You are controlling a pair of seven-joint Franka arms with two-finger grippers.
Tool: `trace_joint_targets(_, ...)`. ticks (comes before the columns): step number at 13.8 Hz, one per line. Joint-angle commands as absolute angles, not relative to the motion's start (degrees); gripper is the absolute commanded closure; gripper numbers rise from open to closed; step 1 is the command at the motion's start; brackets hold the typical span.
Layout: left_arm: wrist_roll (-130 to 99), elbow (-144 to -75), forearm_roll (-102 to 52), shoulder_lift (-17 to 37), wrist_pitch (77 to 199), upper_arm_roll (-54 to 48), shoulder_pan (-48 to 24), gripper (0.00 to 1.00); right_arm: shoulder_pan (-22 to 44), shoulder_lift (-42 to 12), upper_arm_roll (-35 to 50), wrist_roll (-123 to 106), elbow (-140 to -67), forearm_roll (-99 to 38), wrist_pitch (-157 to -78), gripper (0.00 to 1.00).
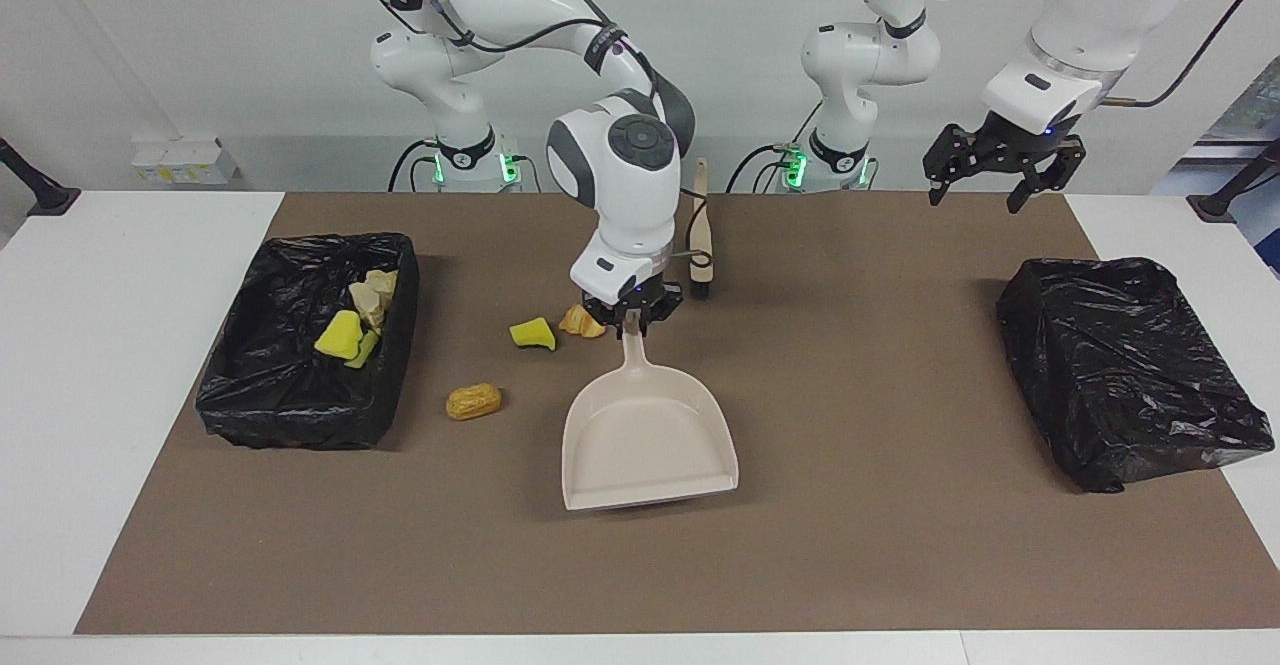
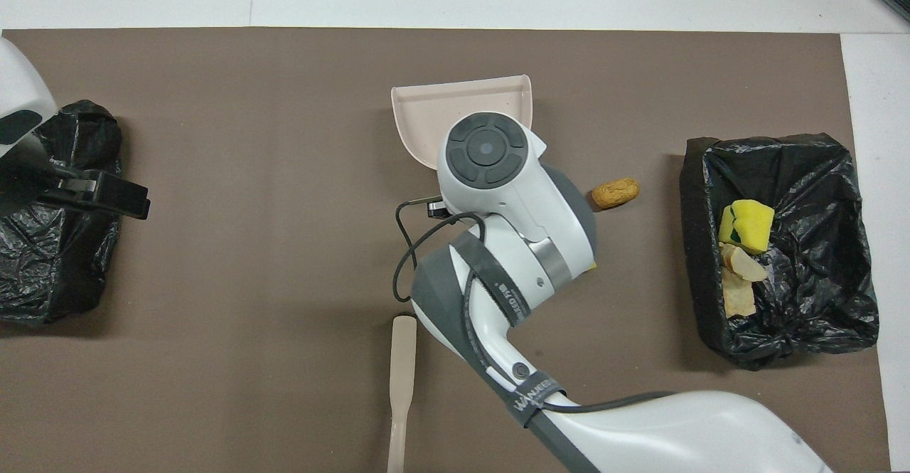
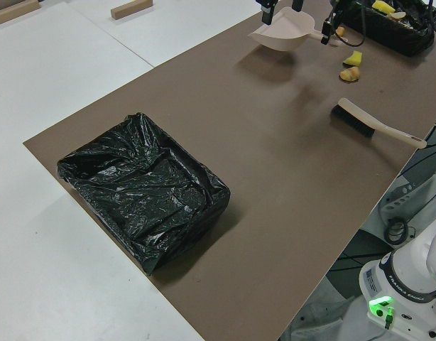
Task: Sweep and dump trash in bin
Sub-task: 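Bring the empty dustpan back to the table center with the right gripper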
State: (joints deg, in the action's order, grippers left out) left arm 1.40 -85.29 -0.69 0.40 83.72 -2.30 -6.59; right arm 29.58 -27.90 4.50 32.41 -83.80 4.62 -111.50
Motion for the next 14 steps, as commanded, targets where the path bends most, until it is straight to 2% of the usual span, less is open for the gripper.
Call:
trace_joint_targets(1,-0.78,-84.81,0.09,0.00,83.05,-1.14,-8.00,0.00,31.37,-35.67,4.22,37.96,-73.58,3.52,-110.74,1.00)
trace_joint_targets(8,-0.62,-85.34,0.00,-0.44,83.32,-1.41,-5.19,0.00,31.64,-35.25,5.01,38.67,-74.17,-4.47,-110.48,1.00)
trace_joint_targets(12,-0.62,-85.25,0.00,-0.44,83.23,-1.41,-4.40,0.00,34.44,-31.12,5.27,38.85,-81.89,-5.36,-110.48,1.00)
trace_joint_targets(14,-0.62,-85.34,0.00,-0.44,83.23,-1.41,-4.39,0.00,37.60,-32.34,5.10,40.16,-82.97,-4.66,-111.44,1.00)
